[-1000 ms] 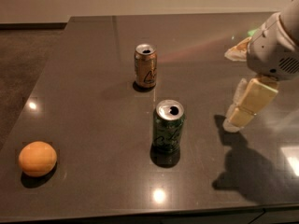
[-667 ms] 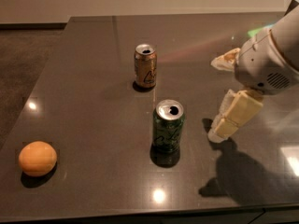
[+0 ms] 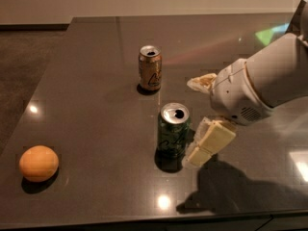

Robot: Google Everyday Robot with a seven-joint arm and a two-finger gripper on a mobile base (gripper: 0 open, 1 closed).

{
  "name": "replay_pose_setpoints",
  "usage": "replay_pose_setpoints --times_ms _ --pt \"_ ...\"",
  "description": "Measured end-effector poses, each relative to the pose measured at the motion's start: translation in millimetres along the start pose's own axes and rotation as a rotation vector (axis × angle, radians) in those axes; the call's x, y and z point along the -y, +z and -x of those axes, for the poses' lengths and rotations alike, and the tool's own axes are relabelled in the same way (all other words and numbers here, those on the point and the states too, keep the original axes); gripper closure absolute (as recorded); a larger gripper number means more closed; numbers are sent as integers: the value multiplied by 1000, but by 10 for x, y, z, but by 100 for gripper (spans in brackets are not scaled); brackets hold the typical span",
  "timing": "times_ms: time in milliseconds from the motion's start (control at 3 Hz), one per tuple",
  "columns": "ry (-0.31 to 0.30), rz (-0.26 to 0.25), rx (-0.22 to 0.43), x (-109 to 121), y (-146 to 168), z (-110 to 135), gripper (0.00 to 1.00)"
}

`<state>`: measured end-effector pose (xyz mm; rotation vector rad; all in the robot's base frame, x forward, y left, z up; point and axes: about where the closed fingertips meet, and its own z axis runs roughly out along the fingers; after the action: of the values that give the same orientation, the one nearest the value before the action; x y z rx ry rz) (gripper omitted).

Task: Pick green can

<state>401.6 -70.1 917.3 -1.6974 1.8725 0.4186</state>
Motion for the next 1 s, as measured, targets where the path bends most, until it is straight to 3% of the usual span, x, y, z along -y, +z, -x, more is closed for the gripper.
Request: replay_pose_setpoints --times_ms 333,667,1000 --pt "-9 5 30 -64 230 83 0" --pt "-5 -7 47 -29 373 138 14" --pt "3 -25 62 33 408 156 37"
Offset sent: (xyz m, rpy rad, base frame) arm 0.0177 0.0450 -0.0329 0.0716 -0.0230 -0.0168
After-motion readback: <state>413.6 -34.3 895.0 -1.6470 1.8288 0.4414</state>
